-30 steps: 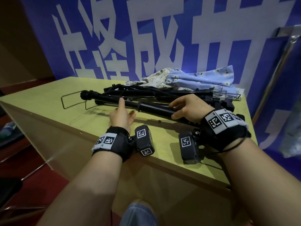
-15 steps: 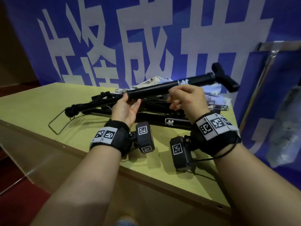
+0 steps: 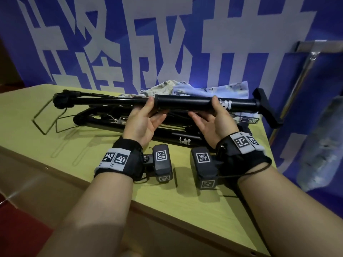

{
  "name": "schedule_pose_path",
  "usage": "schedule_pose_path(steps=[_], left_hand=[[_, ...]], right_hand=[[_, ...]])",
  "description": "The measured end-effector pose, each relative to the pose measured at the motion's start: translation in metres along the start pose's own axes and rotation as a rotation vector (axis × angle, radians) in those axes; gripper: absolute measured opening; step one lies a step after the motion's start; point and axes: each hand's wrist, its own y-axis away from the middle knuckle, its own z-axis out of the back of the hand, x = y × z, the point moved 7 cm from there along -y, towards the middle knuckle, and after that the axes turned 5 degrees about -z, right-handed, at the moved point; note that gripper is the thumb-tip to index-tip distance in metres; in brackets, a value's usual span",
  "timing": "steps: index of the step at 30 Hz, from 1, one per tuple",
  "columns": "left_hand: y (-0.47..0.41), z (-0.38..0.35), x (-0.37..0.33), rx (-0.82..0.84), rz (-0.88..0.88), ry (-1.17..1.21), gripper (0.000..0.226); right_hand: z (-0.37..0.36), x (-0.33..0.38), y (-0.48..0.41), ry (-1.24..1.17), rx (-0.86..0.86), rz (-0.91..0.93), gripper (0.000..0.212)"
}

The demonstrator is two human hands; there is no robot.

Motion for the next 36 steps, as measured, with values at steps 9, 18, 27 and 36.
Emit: schedule_pose_path(steps=[9,18,27,36], left_hand=[[0.007,0.002,-0.003,-0.047,-0.060,-0.159,0.025],[0.012,0.024,-0.015,-0.280,-0.177,-0.158,0.039],[0.013,0.034,-0.025,-0.393,-0.291,-0.176,0.086],[0.017,0.045,-0.050,-0.520,-0.477,-0.248,0.109]], right_hand=[[0.003,0.002,0.003,-0.064,-0.004,0.034,0.030],[0.005,0.008,0.010,-0.197,-0.009,0.039,0.020],[0.013,0.012,0.006,-0.253,-0.037,0.060,0.026],[0.016,0.009,0.001,-0.168,-0.067,0.059,0.030]])
